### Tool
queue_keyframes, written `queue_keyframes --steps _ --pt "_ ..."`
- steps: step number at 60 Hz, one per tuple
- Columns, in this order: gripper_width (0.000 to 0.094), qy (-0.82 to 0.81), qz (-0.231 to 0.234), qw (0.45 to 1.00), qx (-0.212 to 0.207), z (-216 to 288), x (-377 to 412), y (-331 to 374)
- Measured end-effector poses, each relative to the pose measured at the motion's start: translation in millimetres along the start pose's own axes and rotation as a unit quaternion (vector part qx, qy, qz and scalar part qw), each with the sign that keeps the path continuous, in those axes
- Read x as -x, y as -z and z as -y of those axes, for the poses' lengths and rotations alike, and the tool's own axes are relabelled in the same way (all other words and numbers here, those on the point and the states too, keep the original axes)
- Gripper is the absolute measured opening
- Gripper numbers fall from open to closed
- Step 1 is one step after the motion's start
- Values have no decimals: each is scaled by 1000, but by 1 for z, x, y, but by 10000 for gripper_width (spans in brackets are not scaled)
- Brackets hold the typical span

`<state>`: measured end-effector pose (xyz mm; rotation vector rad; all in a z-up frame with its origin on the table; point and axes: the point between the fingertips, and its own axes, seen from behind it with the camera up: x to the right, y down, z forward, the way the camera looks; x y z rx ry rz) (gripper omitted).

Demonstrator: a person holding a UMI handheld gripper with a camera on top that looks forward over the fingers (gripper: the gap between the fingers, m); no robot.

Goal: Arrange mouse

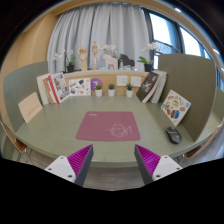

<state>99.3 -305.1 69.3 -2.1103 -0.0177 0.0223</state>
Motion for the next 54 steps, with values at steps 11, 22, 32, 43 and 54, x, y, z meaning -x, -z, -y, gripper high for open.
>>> queue_keyframes --steps 11,22,32,43,54 --pt "831 -5 -56 997 50 -56 -105 6" --pt "832 -33 -110 991 65 -63 -201 -5" --pt "825 -40 -115 991 62 -50 -251 -41" --pt "831 -48 -100 992 64 -34 -274 -89" --pt "808 -65 -79 992 68 -18 -284 -123"
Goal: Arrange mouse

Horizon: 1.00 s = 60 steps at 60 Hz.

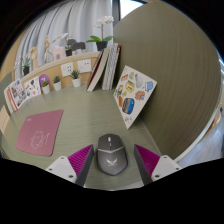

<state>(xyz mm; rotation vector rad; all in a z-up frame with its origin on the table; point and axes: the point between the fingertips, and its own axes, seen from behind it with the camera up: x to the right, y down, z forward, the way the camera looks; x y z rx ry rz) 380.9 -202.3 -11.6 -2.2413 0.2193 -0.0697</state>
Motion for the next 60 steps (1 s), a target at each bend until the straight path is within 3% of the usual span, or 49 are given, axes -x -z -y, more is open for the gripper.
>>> queue_keyframes --steps 5,8,9,16,23,25,26,35,48,60 --pt "713 9 12 1000 7 3 1 -7" --pt "595 16 17 1000 9 3 7 -5" --pt "501 18 19 1000 9 3 8 -5" --pt "454 26 18 999 17 2 8 -8" --pt "348 22 -2 999 43 -1 9 -6" --pt "374 22 -5 998 50 -1 10 -6" --pt "310 21 -4 998 54 -1 11 -6" --pt "307 -4 13 997 79 8 27 -3" --pt "309 -6 10 1000 -4 118 83 41" --pt "309 -7 60 994 -91 223 203 80"
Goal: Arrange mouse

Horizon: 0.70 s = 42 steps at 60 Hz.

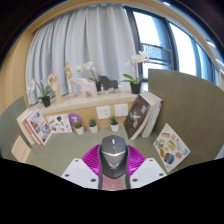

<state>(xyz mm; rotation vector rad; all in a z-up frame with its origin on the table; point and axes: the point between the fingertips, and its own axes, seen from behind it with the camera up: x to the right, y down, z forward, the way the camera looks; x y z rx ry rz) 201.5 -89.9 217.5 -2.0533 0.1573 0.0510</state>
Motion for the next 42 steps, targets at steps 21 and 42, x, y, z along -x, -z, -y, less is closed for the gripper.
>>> queue_keyframes --steps 21,42 --pt "307 43 7 993 105 -130 100 -87" --pt "374 70 -13 985 159 -218 93 -104"
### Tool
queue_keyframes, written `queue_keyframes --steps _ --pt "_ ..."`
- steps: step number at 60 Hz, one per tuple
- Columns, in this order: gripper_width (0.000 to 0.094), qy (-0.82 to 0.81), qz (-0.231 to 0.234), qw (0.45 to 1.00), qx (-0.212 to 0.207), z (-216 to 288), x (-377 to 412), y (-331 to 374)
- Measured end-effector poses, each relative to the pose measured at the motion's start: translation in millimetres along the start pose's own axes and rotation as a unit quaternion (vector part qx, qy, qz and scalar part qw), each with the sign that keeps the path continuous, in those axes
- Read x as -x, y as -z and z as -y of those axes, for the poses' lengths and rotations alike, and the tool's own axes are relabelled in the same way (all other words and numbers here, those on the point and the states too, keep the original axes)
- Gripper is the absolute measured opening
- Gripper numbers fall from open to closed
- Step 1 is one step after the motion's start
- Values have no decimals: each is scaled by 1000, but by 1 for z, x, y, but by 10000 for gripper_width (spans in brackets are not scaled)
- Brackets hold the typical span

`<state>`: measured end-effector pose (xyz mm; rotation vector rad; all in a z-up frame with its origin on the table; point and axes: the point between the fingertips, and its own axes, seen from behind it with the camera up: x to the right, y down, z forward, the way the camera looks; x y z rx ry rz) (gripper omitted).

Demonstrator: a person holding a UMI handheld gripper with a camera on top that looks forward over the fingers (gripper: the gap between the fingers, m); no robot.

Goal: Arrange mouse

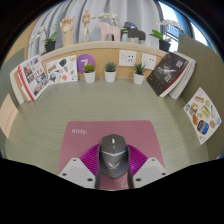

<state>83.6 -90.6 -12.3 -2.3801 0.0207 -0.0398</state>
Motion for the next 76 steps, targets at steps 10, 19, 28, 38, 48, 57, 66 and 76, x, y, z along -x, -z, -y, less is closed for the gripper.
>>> queue_keyframes --steps 10,19,28,38,48,57,66,76 --pt "705 -22 -2 999 23 -5 -8 3" --pt "861 -4 -16 1000 -1 20 -6 46" --pt "859 -16 4 1000 -20 47 24 109" --pt "860 -22 12 999 -33 75 58 181" --pt "875 -19 55 997 -55 103 102 232" --pt "866 -11 65 994 -85 126 117 261" --pt "859 -5 72 992 -102 138 125 277" --pt "857 2 59 992 -111 141 127 281"
